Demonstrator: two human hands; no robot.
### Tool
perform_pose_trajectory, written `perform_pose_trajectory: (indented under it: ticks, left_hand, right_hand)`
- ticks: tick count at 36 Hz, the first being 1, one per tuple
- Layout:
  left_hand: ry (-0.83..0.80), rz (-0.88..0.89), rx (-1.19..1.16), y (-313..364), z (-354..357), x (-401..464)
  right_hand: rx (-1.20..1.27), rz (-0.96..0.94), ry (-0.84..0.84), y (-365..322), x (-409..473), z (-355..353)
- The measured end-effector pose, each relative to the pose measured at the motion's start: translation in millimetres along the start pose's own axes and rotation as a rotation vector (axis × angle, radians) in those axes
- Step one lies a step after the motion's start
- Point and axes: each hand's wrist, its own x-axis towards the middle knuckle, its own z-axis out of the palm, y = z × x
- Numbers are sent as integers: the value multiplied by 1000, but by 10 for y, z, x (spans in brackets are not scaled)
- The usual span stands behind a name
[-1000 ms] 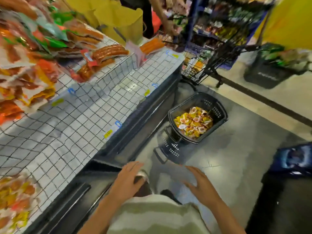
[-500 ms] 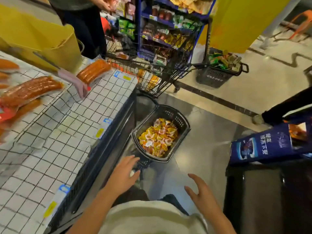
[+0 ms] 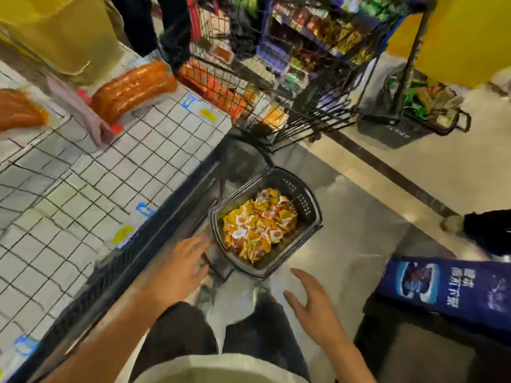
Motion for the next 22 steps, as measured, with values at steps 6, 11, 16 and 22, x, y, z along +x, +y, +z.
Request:
perform_pose_trajectory:
  ticks: [6, 11, 16, 22]
  left_hand:
    - [-92, -131, -28, -72, 747, 346]
    - [-98, -284, -146, -263, 1689, 864]
    - [-46, -283, -237, -458, 2472, 1647]
    - [-50, -215, -210, -707, 3285, 2669]
  right_hand:
    - [-39, -22, -124, 316, 838, -71]
    - [-123, -29, -185, 874, 1925, 217]
    - [-64, -46, -214, 1287, 2976, 495]
    - [10, -46, -153, 1676, 4052, 679]
